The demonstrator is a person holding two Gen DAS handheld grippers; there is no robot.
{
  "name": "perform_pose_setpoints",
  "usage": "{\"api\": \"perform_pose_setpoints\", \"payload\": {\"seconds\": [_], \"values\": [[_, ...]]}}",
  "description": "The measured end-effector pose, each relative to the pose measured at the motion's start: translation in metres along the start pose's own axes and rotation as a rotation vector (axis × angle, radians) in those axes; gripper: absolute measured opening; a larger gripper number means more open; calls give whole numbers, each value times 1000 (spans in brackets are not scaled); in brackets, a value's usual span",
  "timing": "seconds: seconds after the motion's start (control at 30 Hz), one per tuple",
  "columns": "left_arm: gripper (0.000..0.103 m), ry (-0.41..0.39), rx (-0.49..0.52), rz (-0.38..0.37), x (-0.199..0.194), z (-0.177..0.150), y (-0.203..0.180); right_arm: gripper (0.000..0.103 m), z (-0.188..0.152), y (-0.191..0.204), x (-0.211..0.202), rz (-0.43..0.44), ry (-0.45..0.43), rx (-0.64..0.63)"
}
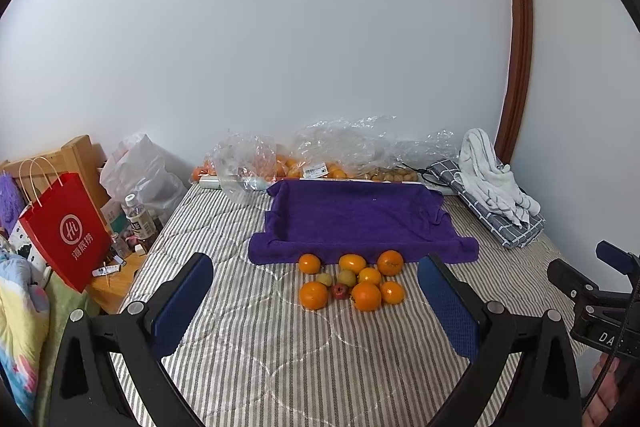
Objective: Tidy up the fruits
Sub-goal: 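Move the right tool to the large orange and close its fingers on it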
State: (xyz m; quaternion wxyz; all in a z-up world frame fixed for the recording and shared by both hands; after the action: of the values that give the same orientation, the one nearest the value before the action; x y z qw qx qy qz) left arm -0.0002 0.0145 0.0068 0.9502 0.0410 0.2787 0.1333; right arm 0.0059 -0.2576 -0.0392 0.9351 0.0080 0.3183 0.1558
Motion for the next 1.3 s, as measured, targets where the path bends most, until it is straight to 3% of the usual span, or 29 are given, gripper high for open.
{"api": "perform_pose_setpoints", "payload": {"seconds": [0.3,0.5,0.63,0.77,0.87,1.13,1.3], "values": [[103,70,-8,6,46,-11,2,102,-8,3,33,-12,22,1],[103,150,-17,37,93,-36,15,100,-23,6,79,61,101,8],[102,226,-3,44,128,-59,30,84,-34,8,113,102,160,23],[92,299,-6,49,159,-80,49,66,-47,15,153,159,232,42],[88,331,15,56,176,-91,61,59,-51,25,177,199,263,25],[86,400,70,26,200,-106,74,56,-53,41,218,232,353,-58],[86,387,85,14,201,-107,72,56,-48,41,230,222,368,-82]]}}
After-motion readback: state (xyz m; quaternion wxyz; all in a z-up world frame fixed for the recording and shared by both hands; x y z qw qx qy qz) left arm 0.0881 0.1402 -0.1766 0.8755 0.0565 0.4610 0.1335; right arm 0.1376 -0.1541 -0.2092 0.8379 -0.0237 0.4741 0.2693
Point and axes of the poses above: each gripper's, at about its wrist camera, not at the fingertips, and x roughly the way its jaws point, y to its left, z to its top, the point moved 1 cm from there along x, roughly the way its jaws point, and after that the axes turned 15 degrees about z, right-handed, at the moved point
